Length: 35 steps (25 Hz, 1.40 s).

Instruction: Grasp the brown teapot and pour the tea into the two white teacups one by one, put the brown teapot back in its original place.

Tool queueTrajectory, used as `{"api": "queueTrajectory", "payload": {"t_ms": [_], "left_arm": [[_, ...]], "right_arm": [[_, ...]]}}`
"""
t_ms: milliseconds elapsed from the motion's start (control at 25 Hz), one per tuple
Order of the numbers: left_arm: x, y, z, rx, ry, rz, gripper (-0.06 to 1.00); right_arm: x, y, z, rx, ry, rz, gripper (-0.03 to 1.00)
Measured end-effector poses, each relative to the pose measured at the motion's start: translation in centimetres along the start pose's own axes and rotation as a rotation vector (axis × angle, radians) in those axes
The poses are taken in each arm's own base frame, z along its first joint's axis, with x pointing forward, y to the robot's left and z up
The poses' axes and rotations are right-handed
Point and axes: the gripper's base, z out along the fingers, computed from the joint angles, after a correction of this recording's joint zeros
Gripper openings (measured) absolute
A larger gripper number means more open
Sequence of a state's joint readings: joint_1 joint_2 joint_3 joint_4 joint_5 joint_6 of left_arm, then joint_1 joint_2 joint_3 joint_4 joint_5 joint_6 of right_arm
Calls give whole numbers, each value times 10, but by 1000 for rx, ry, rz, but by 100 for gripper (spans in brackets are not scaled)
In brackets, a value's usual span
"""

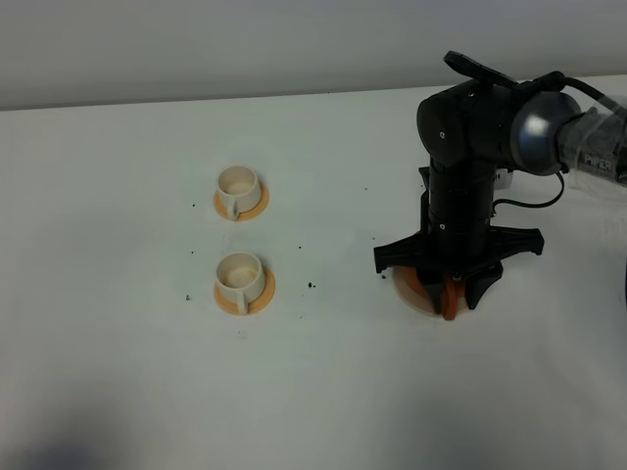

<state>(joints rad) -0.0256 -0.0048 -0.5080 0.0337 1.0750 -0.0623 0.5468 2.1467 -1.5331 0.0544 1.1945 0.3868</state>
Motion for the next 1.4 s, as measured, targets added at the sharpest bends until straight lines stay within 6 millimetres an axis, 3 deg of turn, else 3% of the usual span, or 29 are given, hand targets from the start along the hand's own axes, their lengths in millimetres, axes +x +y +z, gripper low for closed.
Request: {"api": "queueTrajectory", "payload": {"t_ms": [480,1400], "left_arm": [[0,0,0,0,0,0,39],[0,0,0,0,0,1,39]], "right_arm": [[-2,0,-6,12,-4,-7,30],[-2,1,-6,3,0,-26,35]]}}
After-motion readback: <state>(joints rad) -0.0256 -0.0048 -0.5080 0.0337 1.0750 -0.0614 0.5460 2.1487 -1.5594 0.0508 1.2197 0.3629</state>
